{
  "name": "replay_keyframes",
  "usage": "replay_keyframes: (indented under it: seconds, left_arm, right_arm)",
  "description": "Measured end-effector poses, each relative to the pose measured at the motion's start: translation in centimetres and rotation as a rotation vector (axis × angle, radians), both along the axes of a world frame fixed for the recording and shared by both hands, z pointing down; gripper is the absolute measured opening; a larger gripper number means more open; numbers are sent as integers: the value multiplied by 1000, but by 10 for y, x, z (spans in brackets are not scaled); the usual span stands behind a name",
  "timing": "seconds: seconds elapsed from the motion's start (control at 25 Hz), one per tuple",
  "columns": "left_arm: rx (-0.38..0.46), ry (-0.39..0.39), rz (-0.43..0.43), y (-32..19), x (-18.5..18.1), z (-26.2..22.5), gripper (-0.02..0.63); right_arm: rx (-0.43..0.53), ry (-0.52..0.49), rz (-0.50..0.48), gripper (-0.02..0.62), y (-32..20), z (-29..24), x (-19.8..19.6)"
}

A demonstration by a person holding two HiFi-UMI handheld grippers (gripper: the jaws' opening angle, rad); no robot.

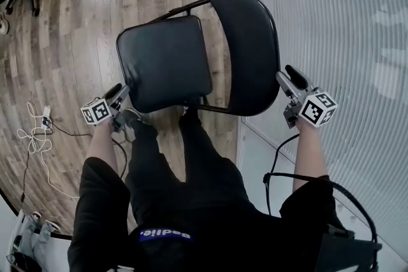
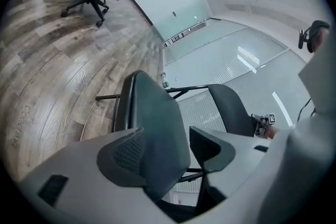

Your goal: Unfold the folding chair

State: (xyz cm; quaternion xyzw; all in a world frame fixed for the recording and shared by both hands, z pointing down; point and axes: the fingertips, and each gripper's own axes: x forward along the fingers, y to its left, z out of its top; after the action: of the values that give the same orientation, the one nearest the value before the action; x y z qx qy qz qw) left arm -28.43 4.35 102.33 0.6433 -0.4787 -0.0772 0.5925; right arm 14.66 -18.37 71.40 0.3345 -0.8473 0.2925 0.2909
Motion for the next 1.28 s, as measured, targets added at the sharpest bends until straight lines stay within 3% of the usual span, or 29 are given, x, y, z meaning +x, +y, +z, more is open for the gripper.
replay_keyframes:
  seconds: [0.24,0.48,1.0,1.28]
  left_arm:
    - [26,10,0,-8,22,-85,252]
    - [73,6,18,-14,49,-170,252]
    - [297,-47,112,-18,108,-346,250]
    - [399,-127,180,-26,138,-427,239]
  right_arm:
    - [-3,2,9,201,15,-39,5]
    - [-10,-13,-49,193,46,-72,-9]
    - [5,-147,-313,160,116,-124,-110]
    - [23,-227,-401,134,144,-156,-150]
